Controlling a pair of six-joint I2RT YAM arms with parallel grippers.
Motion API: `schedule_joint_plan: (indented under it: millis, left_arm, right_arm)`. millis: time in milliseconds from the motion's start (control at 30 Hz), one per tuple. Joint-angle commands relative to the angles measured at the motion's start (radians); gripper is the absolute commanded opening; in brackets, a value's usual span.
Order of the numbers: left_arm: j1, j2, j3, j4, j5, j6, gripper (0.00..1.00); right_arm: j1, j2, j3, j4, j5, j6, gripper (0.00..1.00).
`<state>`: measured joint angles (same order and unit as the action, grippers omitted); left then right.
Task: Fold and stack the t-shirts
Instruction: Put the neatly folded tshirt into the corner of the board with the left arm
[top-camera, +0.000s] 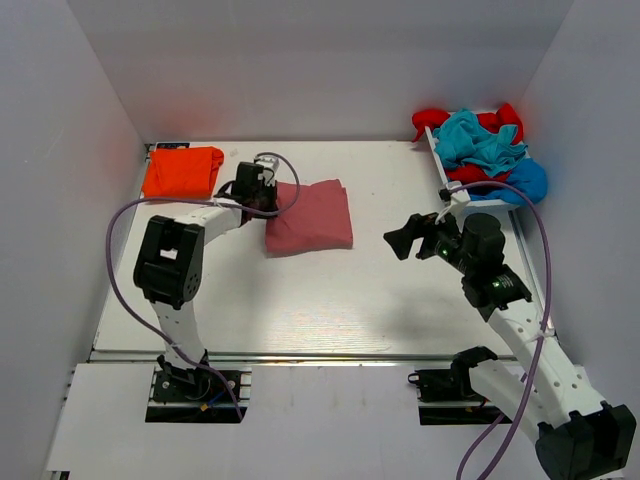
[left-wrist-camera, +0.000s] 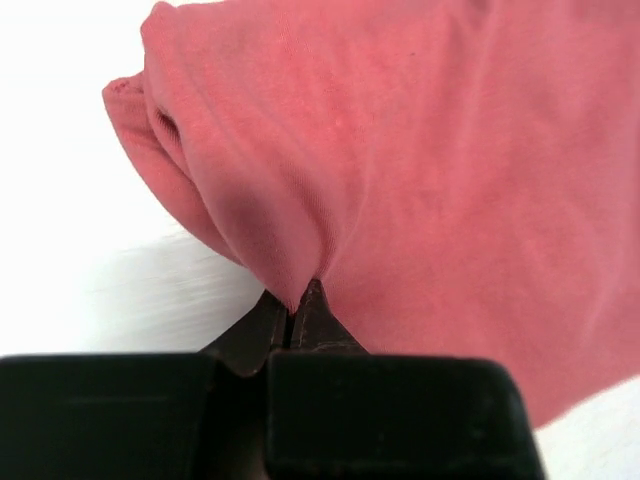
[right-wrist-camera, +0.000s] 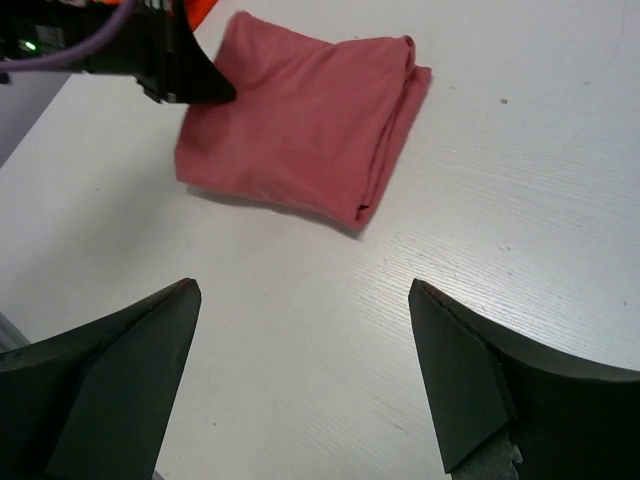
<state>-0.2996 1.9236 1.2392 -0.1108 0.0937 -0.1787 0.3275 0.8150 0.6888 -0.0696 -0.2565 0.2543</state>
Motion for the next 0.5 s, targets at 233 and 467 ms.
schedule_joint_plan:
  millis: [233, 467]
  left_arm:
    - [0.068, -0.235, 0.186, -0.227, -0.178, 0.36, 0.0]
    - [0.117, -0.198, 0.388, -0.319, -0.164, 0.537, 0.0]
  right_arm:
    - [-0.002, 0.007, -0.012, 0.007, 0.014, -0.024, 0.9]
    - [0.001, 0.01, 0.006, -0.009, 0.023, -0.038, 0.9]
